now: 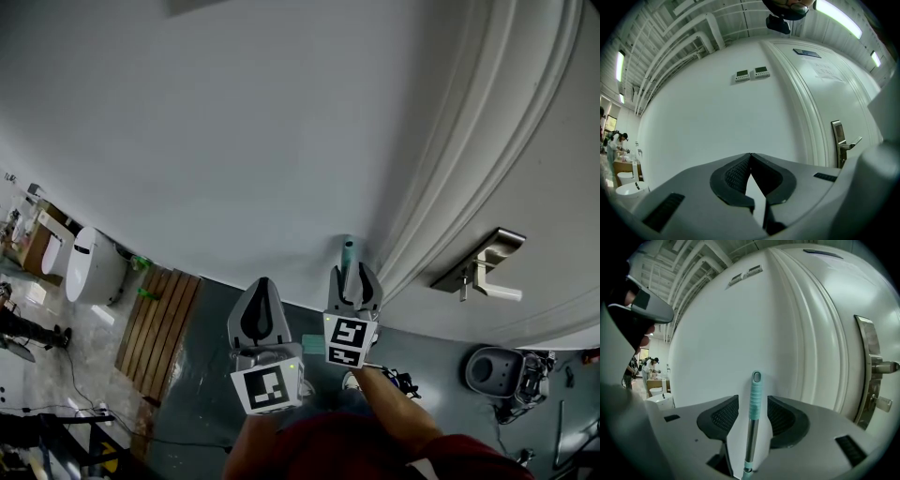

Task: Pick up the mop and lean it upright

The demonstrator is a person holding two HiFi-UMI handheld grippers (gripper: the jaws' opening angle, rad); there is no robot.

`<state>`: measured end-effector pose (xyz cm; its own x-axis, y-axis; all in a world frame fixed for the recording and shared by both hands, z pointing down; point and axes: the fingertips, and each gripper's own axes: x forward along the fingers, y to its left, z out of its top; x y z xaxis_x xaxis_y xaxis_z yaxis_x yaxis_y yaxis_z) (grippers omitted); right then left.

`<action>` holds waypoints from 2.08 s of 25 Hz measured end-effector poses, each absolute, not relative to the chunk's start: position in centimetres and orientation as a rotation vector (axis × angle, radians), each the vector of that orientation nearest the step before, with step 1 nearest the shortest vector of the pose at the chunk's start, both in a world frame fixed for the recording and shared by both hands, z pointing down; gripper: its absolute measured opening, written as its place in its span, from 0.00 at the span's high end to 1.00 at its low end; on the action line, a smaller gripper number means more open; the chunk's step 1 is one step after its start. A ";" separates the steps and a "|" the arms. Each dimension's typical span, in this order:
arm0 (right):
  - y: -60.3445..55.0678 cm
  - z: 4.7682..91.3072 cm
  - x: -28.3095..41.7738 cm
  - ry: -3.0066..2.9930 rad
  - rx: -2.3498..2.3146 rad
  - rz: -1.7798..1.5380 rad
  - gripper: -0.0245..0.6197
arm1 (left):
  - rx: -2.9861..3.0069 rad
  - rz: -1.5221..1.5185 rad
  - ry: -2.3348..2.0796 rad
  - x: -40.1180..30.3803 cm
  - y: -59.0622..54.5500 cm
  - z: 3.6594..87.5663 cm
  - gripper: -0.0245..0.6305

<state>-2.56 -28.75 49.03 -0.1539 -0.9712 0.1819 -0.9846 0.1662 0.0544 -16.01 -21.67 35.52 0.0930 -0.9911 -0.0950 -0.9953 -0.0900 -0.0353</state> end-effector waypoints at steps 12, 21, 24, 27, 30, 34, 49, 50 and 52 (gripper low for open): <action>-23.1 46.8 -1.5 -2.372 1.867 0.096 0.67 | -2.271 0.078 2.043 -15.4 -21.7 35.6 0.94; -22.8 46.9 -1.1 -2.373 1.863 0.087 0.67 | -2.260 0.050 2.023 -15.1 -21.8 35.6 0.94; -22.8 46.7 -1.4 -2.391 1.855 0.059 0.67 | -2.270 0.069 2.032 -15.0 -21.8 35.5 0.94; -22.7 46.3 -1.6 -2.409 1.849 0.041 0.77 | -2.255 0.055 2.031 -15.1 -21.8 35.5 0.94; -22.5 46.1 -1.9 -2.421 1.838 0.039 0.91 | -2.257 0.057 2.031 -15.1 -21.8 35.5 0.94; -22.4 46.2 -2.2 -2.426 1.820 0.052 0.93 | -2.262 0.049 2.030 -15.0 -21.8 35.6 0.94; -22.6 40.3 -2.1 -2.548 1.848 0.047 0.94 | -2.275 0.069 2.036 -15.0 -21.8 35.6 0.94; -22.5 39.2 -2.0 -2.570 1.853 0.036 0.93 | -2.277 0.076 2.035 -15.0 -21.8 35.6 0.94; -22.3 37.4 -2.0 -2.595 1.850 0.028 0.93 | -2.279 0.081 2.031 -14.9 -21.7 35.4 0.94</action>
<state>-1.99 -22.28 37.38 -0.3256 -0.9451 -0.0270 -0.9443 0.3265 -0.0410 -14.91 -21.70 35.43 0.1152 -0.9885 -0.0981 -0.9932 -0.1128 -0.0301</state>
